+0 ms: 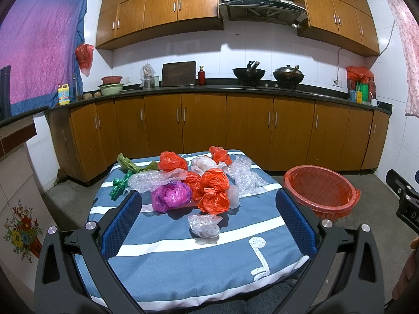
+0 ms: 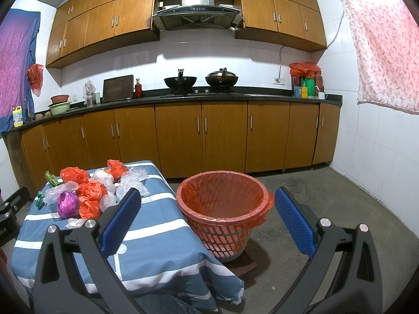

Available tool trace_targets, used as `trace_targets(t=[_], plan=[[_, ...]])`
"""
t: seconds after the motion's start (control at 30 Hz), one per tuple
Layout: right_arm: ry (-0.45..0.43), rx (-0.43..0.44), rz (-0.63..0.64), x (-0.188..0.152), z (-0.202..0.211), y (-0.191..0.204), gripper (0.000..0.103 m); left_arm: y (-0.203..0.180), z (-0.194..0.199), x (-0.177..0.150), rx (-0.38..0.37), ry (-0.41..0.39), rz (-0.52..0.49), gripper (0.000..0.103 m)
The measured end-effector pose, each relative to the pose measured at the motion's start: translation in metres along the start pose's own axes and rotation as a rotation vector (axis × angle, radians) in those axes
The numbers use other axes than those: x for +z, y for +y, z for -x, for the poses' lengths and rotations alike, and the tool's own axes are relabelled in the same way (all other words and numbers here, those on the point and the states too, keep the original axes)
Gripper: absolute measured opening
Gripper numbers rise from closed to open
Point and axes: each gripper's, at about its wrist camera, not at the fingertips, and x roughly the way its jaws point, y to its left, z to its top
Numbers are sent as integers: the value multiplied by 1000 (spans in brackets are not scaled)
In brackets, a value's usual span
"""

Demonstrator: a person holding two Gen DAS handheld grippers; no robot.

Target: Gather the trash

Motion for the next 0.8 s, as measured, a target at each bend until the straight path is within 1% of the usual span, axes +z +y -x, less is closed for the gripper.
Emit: trace_targets(t=[0.8], plan=[[1,1,-2,1,1,-2,99,1,-1,-2,0,1,0,101]])
